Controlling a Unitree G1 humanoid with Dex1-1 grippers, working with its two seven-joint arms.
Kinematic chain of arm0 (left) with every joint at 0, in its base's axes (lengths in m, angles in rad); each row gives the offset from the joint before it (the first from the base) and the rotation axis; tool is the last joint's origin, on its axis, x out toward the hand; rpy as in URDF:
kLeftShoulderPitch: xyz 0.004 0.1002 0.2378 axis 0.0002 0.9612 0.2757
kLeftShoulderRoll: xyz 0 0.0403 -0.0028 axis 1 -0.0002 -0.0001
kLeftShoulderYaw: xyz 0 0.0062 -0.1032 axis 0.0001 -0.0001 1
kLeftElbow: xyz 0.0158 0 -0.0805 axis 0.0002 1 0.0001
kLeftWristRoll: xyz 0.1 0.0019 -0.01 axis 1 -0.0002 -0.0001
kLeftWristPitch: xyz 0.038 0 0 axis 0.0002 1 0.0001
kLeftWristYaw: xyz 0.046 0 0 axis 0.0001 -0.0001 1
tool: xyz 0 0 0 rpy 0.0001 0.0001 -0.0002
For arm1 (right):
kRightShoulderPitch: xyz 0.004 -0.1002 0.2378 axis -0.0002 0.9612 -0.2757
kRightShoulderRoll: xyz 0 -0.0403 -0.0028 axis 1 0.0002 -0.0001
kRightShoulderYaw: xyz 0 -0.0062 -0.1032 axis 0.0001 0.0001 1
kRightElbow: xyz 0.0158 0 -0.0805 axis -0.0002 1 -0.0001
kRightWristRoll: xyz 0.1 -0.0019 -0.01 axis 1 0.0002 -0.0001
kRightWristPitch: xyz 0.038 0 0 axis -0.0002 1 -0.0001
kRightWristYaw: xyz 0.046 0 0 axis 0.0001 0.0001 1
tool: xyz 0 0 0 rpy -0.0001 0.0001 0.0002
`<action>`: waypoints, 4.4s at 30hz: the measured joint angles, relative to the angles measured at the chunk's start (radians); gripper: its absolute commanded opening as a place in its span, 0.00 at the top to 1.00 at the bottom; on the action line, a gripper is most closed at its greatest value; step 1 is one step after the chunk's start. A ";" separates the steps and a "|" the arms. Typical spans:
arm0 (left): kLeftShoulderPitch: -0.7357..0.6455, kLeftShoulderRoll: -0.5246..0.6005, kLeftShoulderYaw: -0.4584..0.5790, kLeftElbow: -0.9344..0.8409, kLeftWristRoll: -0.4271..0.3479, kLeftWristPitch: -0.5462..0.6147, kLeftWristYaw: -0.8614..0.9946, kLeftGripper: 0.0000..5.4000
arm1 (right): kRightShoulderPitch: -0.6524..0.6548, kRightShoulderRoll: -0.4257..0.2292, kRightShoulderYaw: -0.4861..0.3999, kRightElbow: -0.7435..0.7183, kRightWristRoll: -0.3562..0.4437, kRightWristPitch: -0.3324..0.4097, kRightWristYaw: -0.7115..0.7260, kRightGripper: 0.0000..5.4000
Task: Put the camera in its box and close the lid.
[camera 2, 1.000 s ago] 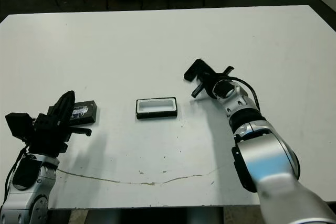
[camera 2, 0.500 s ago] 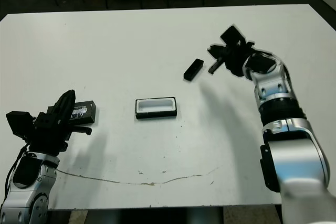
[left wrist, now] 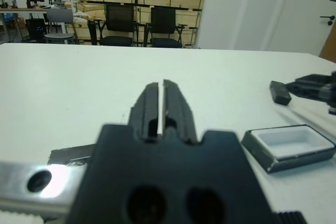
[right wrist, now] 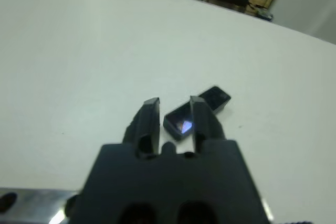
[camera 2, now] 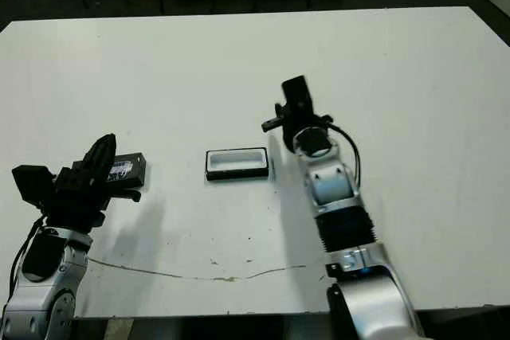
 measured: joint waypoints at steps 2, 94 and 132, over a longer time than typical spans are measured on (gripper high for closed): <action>0.000 0.000 0.000 0.002 0.000 -0.002 0.000 1.00 | -0.038 0.018 0.010 0.068 -0.031 -0.022 -0.061 0.60; 0.031 0.002 -0.012 0.041 0.007 -0.031 -0.027 1.00 | -0.405 0.138 -0.362 0.876 0.225 -0.409 -0.540 0.00; 0.033 0.003 -0.019 0.013 0.017 -0.023 -0.022 1.00 | -0.409 0.128 -0.414 0.881 0.253 -0.380 -0.576 0.01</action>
